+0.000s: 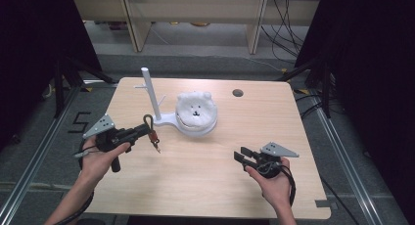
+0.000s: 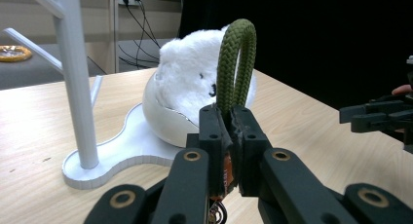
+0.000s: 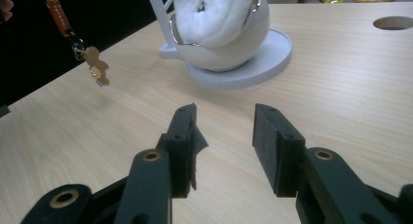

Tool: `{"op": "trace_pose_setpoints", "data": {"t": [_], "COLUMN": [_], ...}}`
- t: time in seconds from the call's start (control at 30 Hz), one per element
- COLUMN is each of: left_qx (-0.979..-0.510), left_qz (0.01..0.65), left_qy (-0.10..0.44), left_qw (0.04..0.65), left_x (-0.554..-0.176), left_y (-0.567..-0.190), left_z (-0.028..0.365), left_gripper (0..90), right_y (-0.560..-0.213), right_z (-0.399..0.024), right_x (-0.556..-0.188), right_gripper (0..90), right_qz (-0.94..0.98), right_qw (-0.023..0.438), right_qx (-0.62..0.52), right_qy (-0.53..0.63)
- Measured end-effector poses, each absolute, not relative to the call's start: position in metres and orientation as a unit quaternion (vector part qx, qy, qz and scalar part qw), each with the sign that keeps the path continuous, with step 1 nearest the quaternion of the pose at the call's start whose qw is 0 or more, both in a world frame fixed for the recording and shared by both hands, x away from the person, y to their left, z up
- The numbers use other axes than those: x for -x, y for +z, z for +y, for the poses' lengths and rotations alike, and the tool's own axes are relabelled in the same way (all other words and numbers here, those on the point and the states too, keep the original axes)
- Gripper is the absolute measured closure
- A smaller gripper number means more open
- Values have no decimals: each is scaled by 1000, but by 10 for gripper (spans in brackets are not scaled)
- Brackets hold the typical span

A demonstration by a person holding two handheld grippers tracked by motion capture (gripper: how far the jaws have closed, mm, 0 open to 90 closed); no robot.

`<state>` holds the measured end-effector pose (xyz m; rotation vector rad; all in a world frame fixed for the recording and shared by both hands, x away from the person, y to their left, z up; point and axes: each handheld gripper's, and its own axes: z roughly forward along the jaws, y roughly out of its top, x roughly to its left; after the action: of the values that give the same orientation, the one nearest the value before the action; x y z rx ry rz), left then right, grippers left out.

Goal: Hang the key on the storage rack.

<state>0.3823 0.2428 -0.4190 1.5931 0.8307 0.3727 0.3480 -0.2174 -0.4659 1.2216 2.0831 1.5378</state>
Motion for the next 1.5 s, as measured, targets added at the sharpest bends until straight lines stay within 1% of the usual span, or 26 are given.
{"op": "trace_pose_setpoints", "data": {"t": [0.1, 0.13, 0.17, 0.2, 0.23, 0.27, 0.33, 0.47, 0.5, 0.57, 0.6, 0.67, 0.7, 0.73, 0.8, 0.87, 0.9, 0.93, 0.97, 1.0, 1.13, 1.17, 1.2, 1.23, 1.27, 1.5], "left_qx": [-688, -688, -687, -686, -686, -684, -681, -676, -675, -674, -671, -671, -670, -670, -670, -669, -669, -668, -667, -666, -663, -664, -664, -664, -666, -663], "left_qz": [361, 363, 363, 364, 366, 368, 371, 378, 380, 383, 383, 389, 393, 393, 396, 398, 398, 399, 400, 401, 401, 404, 405, 406, 404, 408], "left_qy": [165, 165, 167, 168, 169, 171, 176, 181, 182, 184, 182, 184, 184, 186, 187, 190, 192, 193, 195, 198, 203, 204, 205, 206, 207, 208], "left_qw": [607, 607, 607, 607, 606, 607, 606, 606, 605, 604, 608, 604, 602, 602, 600, 599, 597, 598, 598, 597, 599, 595, 594, 593, 592, 592], "left_x": [-382, -382, -382, -382, -383, -383, -383, -383, -384, -384, -386, -386, -386, -387, -387, -389, -389, -390, -391, -391, -396, -396, -397, -398, -399, -407], "left_y": [-419, -418, -418, -418, -417, -417, -417, -417, -418, -418, -419, -419, -419, -419, -419, -419, -419, -419, -418, -418, -417, -416, -415, -415, -415, -415], "left_z": [246, 247, 249, 250, 251, 252, 255, 262, 264, 267, 268, 270, 271, 272, 274, 275, 276, 277, 277, 279, 282, 282, 282, 282, 283, 284], "left_gripper": [841, 841, 841, 841, 841, 840, 841, 841, 841, 841, 841, 841, 841, 841, 841, 841, 841, 841, 841, 841, 841, 841, 841, 841, 841, 841], "right_y": [-469, -470, -470, -470, -471, -469, -471, -472, -474, -474, -476, -478, -480, -480, -483, -484, -483, -484, -483, -483, -484, -483, -483, -484, -485, -487], "right_z": [-220, -223, -223, -225, -228, -228, -232, -234, -235, -234, -235, -235, -235, -233, -236, -236, -234, -236, -234, -236, -238, -236, -236, -236, -238, -238], "right_x": [-344, -345, -343, -343, -344, -340, -344, -342, -343, -340, -342, -342, -342, -341, -343, -343, -341, -343, -340, -342, -343, -340, -340, -340, -342, -341], "right_gripper": [611, 611, 611, 611, 610, 609, 607, 600, 599, 596, 594, 592, 591, 590, 589, 589, 589, 589, 588, 586, 577, 574, 572, 571, 569, 560], "right_qz": [711, 716, 710, 709, 714, 706, 706, 698, 701, 697, 699, 699, 699, 692, 702, 699, 689, 694, 690, 696, 693, 688, 689, 689, 694, 693], "right_qw": [113, 126, 117, 119, 135, 117, 132, 123, 130, 118, 127, 119, 125, 109, 125, 126, 109, 124, 116, 133, 149, 127, 125, 128, 141, 135], "right_qx": [-443, -432, -444, -447, -435, -458, -442, -455, -446, -460, -451, -452, -452, -463, -446, -450, -465, -455, -466, -452, -448, -465, -467, -464, -452, -456], "right_qy": [534, 533, 533, 533, 532, 527, 537, 540, 541, 537, 540, 541, 540, 542, 541, 541, 544, 544, 542, 542, 545, 543, 540, 542, 543, 542]}}
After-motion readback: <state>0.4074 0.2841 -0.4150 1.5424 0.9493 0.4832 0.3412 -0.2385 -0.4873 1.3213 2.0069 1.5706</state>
